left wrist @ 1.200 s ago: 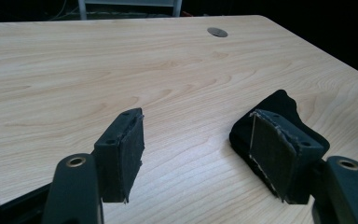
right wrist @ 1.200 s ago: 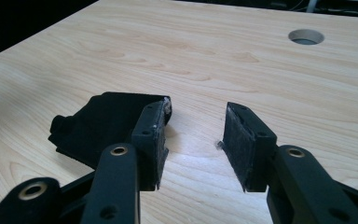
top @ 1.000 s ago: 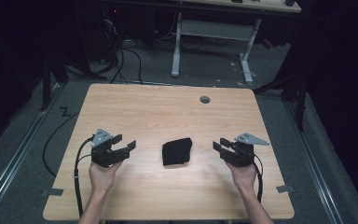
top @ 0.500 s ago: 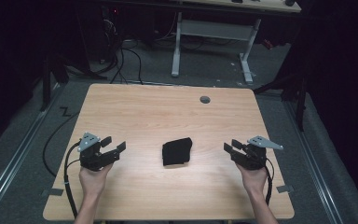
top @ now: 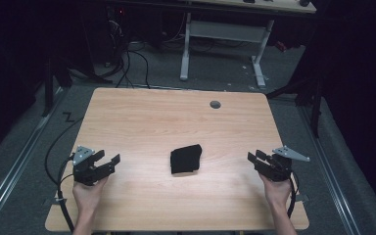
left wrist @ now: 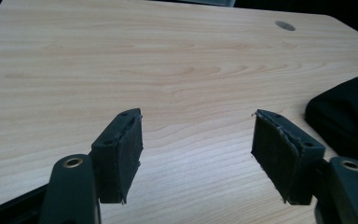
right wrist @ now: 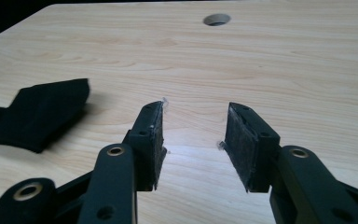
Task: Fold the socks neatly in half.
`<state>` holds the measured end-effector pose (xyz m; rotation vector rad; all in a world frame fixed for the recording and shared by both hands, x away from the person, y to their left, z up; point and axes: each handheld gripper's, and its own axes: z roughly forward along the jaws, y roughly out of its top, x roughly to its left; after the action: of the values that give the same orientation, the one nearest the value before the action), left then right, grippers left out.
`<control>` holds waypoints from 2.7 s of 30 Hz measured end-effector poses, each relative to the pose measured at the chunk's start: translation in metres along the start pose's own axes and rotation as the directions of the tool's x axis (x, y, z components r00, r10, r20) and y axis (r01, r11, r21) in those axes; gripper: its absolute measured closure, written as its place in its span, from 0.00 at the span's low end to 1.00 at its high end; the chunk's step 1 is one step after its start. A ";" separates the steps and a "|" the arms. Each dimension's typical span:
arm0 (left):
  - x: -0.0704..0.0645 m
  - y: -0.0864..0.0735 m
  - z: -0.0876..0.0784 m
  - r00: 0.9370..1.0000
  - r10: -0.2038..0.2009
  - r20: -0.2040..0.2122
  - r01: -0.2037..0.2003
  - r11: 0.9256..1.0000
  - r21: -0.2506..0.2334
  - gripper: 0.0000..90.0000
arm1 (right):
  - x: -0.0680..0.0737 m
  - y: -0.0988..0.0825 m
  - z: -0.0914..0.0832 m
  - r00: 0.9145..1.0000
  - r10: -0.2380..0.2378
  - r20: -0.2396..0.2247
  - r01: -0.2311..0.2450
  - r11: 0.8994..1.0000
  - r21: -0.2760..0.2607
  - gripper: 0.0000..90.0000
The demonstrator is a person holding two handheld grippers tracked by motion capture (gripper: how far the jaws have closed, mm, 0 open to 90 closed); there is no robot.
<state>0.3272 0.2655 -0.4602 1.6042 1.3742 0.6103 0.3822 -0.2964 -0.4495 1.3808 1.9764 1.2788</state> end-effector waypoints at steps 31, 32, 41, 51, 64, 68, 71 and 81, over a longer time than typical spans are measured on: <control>0.020 -0.028 0.035 0.986 0.009 -0.169 0.012 0.992 0.122 0.38 | -0.033 -0.027 0.018 0.988 0.031 0.150 -0.049 0.992 0.112 0.58; 0.020 -0.028 0.037 0.985 0.011 -0.173 0.011 0.992 0.129 0.37 | -0.033 -0.027 0.020 0.988 0.032 0.151 -0.050 0.991 0.120 0.58; 0.020 -0.029 0.041 0.981 0.024 -0.191 0.004 0.989 0.145 0.37 | -0.032 -0.031 0.030 0.984 0.007 0.176 -0.034 0.988 0.150 0.56; 0.012 -0.028 0.048 0.972 0.106 -0.209 -0.061 0.976 0.210 0.35 | -0.029 -0.035 0.040 0.979 -0.031 0.202 -0.007 0.983 0.184 0.53; 0.013 -0.029 0.048 0.977 0.094 -0.190 -0.052 0.975 0.214 0.30 | -0.026 -0.036 0.042 0.972 -0.078 0.221 0.034 0.980 0.195 0.46; 0.013 -0.028 0.048 0.978 0.099 -0.184 -0.057 0.974 0.218 0.30 | -0.026 -0.037 0.041 0.971 -0.073 0.229 0.027 0.980 0.196 0.45; 0.012 -0.028 0.048 0.978 0.100 -0.181 -0.059 0.974 0.217 0.30 | -0.025 -0.037 0.041 0.970 -0.072 0.231 0.026 0.981 0.194 0.45; 0.012 -0.028 0.048 0.979 0.104 -0.174 -0.065 0.974 0.217 0.30 | -0.025 -0.037 0.041 0.971 -0.071 0.230 0.026 0.981 0.194 0.45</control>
<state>0.3562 0.2608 -0.5095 1.8199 1.5549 0.6974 0.4043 -0.3040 -0.5055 1.4861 1.9920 0.8761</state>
